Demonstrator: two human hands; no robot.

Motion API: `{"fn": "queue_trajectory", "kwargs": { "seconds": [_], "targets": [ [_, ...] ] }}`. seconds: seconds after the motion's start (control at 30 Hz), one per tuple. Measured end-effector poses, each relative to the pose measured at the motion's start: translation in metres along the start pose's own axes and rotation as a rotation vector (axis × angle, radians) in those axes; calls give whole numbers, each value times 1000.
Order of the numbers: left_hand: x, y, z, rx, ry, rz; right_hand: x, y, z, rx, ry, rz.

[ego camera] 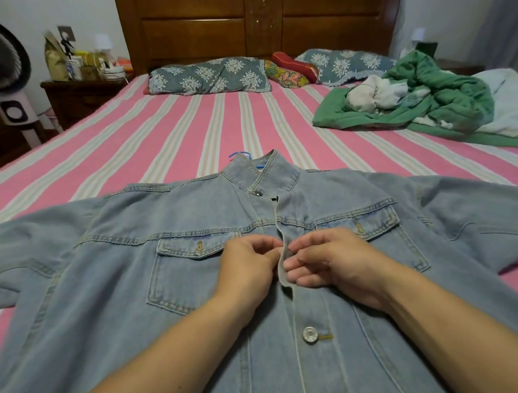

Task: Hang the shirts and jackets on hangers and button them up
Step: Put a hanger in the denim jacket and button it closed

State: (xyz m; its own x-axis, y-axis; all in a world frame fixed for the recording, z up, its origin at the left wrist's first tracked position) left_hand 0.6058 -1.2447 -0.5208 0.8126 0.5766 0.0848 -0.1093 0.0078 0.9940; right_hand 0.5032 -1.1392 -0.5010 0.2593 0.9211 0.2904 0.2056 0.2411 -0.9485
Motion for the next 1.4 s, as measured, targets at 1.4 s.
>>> {"fn": "queue_trajectory", "kwargs": {
  "seconds": [1.4],
  "targets": [
    [9,13,1,179,59,171,2,2,-15,1042,367,582]
  ]
}}
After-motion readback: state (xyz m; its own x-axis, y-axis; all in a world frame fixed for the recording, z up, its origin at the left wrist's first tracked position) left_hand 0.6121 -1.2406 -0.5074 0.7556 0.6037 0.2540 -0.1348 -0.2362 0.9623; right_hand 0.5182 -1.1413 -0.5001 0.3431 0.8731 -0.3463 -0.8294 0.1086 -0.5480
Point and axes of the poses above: each hand's wrist, its own x-axis away from the middle knuckle, its own z-axis out of the back of the hand, y = z × x, the point moved 4 cm from there along -x, towards the middle knuckle, and after that the axes turned 15 degrees about -y, right-handed, at the moved point
